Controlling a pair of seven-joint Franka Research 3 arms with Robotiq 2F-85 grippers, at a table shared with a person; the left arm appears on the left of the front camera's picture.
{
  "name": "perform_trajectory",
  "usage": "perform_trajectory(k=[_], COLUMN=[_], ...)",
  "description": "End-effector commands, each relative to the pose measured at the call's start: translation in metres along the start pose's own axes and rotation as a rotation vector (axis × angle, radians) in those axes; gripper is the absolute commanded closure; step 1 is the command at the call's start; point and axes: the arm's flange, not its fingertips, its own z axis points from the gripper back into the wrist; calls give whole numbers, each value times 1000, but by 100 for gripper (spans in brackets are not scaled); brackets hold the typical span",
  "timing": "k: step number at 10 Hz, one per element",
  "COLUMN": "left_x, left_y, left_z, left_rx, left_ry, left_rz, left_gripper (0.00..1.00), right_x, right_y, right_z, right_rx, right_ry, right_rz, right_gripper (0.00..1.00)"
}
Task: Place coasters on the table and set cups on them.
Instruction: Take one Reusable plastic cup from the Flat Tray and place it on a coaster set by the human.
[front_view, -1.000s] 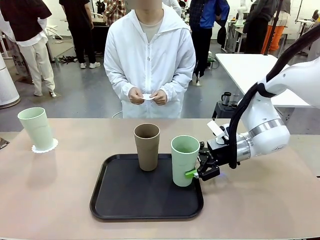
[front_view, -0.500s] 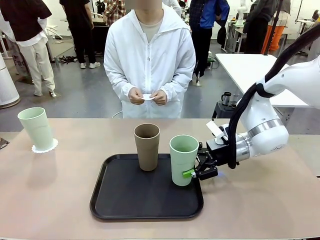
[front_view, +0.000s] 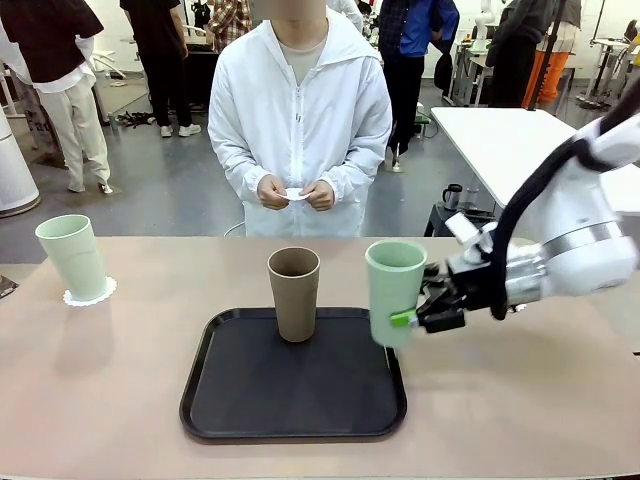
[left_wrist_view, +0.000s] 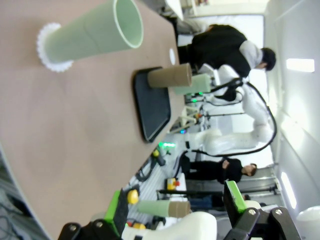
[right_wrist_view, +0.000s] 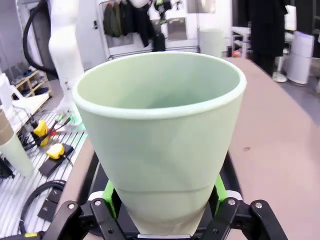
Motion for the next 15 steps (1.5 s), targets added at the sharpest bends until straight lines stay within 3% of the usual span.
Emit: perform_trajectory(k=[1,4,8,9,11,15], left_x=[-1,-1,-1,-1,-1,-1], left_y=[-2,-2,-2,-2,-2,-2], left_z=[1,1,1,1,1,1], left_rx=[3,3,3,3,3,3], left_ry=[0,0,0,0,0,0], left_rz=[3,3,3,3,3,3], left_gripper=[0,0,0,0,0,0], right_x=[42,58,58,61,49,23], right_y=[27,20,21,21,-20,-58], right_z=[36,59,54,57,99,177], right_rx=[-64,-136,-116,-125,-191,-207], right_ry=[-7,-26,-19,-16,-44,-110], right_rz=[-12,-36,9,-2,-17,-65], right_gripper=[100,100,100,18,18,18])
